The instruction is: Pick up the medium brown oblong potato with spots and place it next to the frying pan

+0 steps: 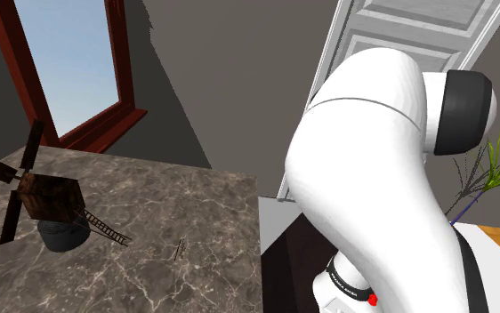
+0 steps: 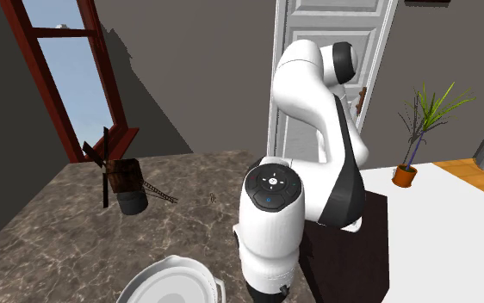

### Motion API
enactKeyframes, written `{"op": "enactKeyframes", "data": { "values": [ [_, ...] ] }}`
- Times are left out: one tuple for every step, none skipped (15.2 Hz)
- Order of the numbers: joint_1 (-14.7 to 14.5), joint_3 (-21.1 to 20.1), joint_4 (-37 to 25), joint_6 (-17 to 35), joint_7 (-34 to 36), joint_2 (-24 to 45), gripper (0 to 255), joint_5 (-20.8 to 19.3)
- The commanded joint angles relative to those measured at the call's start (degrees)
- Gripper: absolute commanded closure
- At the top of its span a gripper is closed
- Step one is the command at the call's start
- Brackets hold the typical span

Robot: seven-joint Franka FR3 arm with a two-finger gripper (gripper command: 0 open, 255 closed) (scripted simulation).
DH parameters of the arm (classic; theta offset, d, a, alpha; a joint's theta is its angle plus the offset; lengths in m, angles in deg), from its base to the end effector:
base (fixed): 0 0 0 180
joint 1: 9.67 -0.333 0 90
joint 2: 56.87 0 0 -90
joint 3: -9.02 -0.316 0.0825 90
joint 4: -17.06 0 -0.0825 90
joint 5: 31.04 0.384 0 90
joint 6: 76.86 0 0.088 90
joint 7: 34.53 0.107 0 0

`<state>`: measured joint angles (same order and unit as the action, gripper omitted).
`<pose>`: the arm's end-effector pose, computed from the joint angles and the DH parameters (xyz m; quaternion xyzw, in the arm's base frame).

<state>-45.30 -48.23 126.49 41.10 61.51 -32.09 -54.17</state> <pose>0.0277 0.6023 0.3559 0.9978 0.0594 -0.0042 0.0281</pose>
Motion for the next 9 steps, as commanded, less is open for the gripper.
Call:
{"op": "enactKeyframes", "data": {
  "values": [
    [0.69,-1.31,-1.72,-2.72,-0.92,-1.56,0,1.76],
    [1.01,-1.8,-2.58,-3.95,-1.38,-2.2,0,2.47],
    [1.01,-1.82,-2.58,-3.95,-1.37,-2.2,0,2.47],
    [1.02,-1.82,-2.58,-3.95,-1.38,-2.2,0,2.47],
    [1.02,-1.82,-2.58,-3.95,-1.37,-2.2,0,2.47],
    [1.02,-1.82,-2.58,-3.95,-1.37,-2.2,0,2.47],
    [1.01,-1.82,-2.58,-3.95,-1.37,-2.2,0,2.47],
    [1.01,-1.82,-2.58,-3.95,-1.37,-2.2,0,2.47],
    [1.01,-1.82,-2.58,-3.95,-1.37,-2.2,0,2.47]
  ]
}}
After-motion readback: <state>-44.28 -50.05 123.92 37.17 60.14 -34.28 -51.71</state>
